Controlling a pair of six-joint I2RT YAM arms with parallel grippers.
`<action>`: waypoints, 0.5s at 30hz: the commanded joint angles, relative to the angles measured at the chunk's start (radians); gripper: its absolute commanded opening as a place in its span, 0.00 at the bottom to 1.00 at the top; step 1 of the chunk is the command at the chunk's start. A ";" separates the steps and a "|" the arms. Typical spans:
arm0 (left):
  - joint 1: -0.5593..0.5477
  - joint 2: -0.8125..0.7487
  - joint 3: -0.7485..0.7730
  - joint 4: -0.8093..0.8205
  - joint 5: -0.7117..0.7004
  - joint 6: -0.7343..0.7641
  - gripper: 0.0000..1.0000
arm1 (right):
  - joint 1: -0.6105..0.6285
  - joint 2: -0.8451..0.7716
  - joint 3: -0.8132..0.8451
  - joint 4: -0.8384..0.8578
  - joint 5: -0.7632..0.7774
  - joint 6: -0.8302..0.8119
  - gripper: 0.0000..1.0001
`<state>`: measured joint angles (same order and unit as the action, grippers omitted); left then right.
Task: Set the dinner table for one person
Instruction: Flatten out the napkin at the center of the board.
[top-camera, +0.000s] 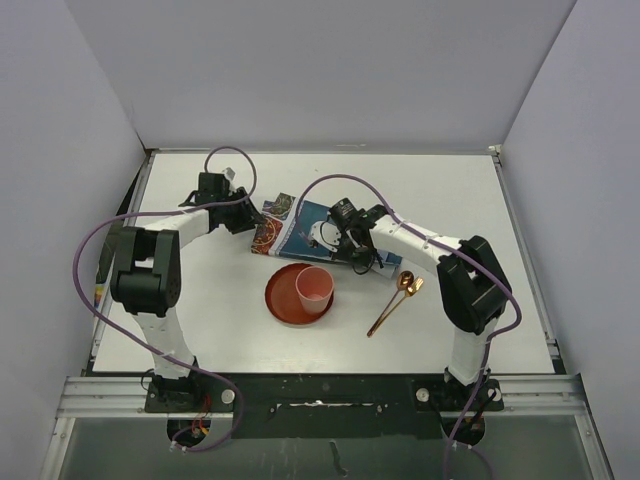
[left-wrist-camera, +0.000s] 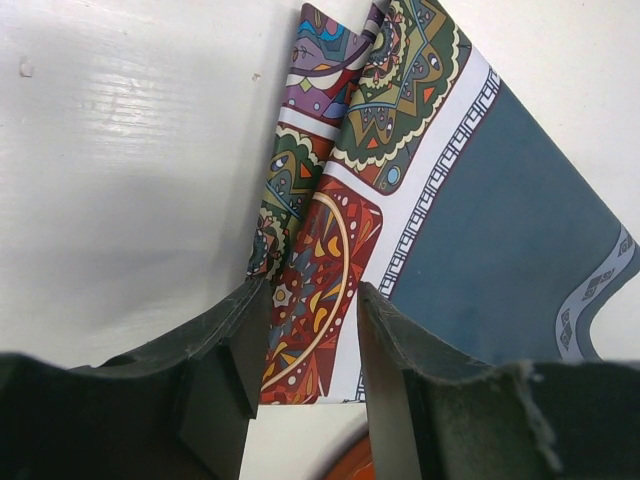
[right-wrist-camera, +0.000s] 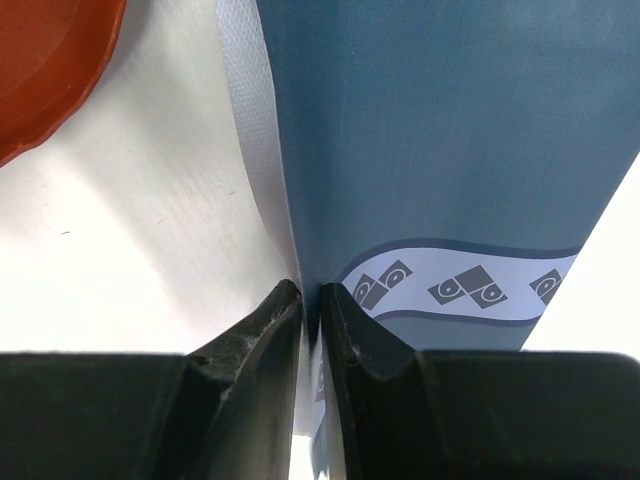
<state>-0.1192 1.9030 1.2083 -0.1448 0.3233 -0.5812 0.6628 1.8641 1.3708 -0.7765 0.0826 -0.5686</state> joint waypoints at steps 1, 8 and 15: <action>-0.005 0.029 0.052 0.063 0.014 0.027 0.38 | 0.001 0.008 0.030 0.003 0.025 -0.002 0.17; -0.007 0.033 0.066 0.064 0.017 0.033 0.38 | -0.015 0.027 0.050 0.000 0.001 0.000 0.16; -0.009 -0.010 0.025 0.067 0.014 0.056 0.38 | -0.055 0.017 0.108 0.021 0.034 -0.020 0.00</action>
<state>-0.1249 1.9160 1.2278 -0.1284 0.3264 -0.5556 0.6399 1.9110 1.3930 -0.7826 0.0860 -0.5694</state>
